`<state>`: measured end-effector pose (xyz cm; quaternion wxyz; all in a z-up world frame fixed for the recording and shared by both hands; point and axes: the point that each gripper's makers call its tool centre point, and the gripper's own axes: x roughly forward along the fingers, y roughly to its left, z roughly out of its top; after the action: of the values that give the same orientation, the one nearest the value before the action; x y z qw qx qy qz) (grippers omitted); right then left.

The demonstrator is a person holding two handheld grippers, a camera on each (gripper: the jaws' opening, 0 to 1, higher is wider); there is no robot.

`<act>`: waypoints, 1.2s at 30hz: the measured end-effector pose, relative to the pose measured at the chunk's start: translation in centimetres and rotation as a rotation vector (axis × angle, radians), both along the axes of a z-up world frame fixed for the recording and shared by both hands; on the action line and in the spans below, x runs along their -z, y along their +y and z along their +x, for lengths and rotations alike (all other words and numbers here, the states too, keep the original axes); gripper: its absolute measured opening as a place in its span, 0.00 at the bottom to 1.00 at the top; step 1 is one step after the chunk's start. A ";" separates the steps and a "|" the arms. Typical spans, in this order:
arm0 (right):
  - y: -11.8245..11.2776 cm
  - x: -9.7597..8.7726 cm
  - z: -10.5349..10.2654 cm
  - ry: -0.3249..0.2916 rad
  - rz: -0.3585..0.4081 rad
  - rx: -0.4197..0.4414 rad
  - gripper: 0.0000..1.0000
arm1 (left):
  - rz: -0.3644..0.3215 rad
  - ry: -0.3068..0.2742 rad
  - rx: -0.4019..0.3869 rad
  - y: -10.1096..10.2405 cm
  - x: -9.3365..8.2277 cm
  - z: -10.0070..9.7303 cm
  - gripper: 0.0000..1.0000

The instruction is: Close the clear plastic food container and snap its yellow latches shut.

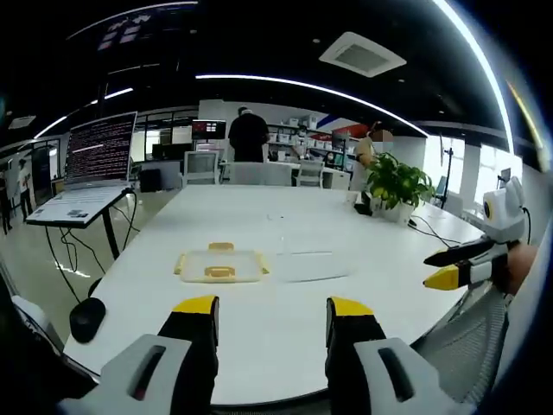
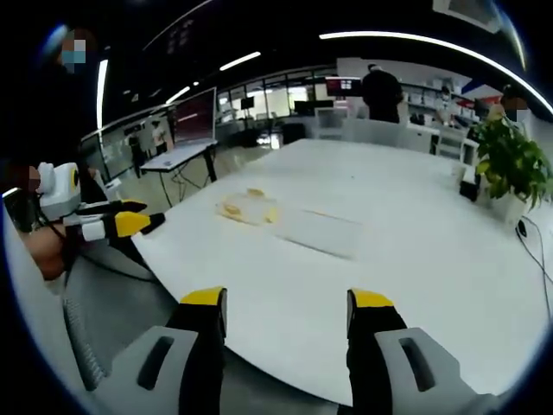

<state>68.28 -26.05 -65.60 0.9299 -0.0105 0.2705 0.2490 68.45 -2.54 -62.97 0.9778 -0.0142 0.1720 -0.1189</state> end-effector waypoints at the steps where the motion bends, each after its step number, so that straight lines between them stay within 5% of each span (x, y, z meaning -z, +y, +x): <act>1: 0.0 0.0 0.0 0.000 -0.001 0.000 0.53 | 0.000 0.000 0.000 0.0 0.0 0.0 0.44; 36: 0.2 0.3 -0.1 0.003 -0.021 -0.023 0.51 | 0.004 0.005 0.000 0.0 0.1 0.0 0.43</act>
<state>68.13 -25.81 -65.89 0.9264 -0.0230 0.2742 0.2569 68.49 -2.52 -63.11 0.9773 -0.0125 0.1748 -0.1187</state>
